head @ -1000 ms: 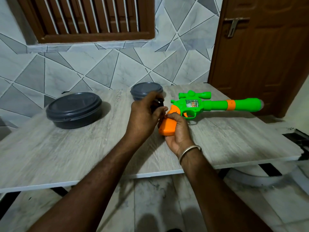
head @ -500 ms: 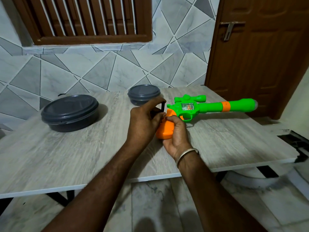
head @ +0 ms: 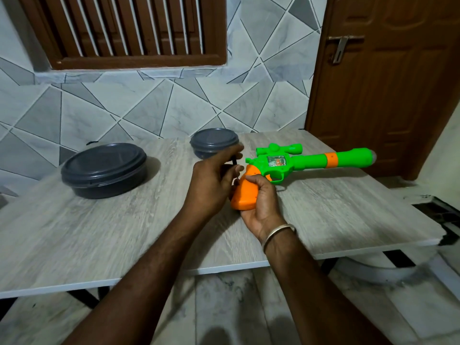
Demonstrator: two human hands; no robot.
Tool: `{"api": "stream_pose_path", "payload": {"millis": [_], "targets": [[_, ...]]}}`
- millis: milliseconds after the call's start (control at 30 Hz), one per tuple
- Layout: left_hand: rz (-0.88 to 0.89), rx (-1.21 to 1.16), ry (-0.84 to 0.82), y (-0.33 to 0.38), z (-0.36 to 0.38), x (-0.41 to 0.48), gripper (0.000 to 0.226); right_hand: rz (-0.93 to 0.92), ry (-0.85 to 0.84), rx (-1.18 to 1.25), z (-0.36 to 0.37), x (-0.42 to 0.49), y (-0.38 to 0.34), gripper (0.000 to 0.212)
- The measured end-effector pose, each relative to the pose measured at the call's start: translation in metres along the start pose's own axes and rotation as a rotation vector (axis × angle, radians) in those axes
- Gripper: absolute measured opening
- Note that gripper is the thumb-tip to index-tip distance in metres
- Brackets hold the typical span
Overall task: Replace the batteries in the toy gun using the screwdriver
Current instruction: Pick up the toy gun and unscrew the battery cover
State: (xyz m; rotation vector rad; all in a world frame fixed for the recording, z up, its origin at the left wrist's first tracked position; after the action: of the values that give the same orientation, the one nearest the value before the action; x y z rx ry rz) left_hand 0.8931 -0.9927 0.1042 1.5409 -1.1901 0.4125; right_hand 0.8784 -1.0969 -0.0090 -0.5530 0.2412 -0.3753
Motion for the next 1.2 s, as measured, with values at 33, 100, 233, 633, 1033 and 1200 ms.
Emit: {"api": "stream_pose_path", "payload": {"millis": [33, 100, 233, 633, 1033, 1200], "targets": [[0.002, -0.02, 0.006, 0.0, 0.0, 0.0, 0.04, -0.004, -0.003, 0.001, 0.0, 0.001, 0.0, 0.029], [-0.005, -0.019, 0.042, 0.001, -0.002, -0.001, 0.034, -0.01, 0.003, -0.003, -0.001, 0.002, 0.0, 0.032], [-0.077, -0.006, 0.118, -0.008, -0.008, -0.001, 0.025, 0.01, 0.015, -0.009, -0.003, 0.003, 0.002, 0.022], [-0.001, 0.038, 0.052, -0.004, -0.002, -0.001, 0.041, 0.002, -0.002, -0.016, -0.001, 0.004, 0.0, 0.036], [0.022, 0.013, 0.076, -0.003, -0.005, -0.003, 0.038, 0.014, -0.01, -0.016, -0.003, 0.007, 0.002, 0.033], [-0.022, 0.012, 0.142, -0.01, -0.011, -0.005, 0.032, 0.042, 0.015, -0.064, -0.003, 0.002, 0.004, 0.018]]}}
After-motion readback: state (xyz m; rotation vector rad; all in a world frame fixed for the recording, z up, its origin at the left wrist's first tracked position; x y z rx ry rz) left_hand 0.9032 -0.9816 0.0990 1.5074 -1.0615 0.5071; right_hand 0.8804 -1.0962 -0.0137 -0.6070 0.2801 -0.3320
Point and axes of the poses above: each hand's wrist, its own x-axis towards the middle knuckle, its own z-axis out of the palm, y = z × x, the point moved 10 cm from there along x, towards the middle knuckle, and after that the axes turned 9 degrees about z, right-handed, at the moved point
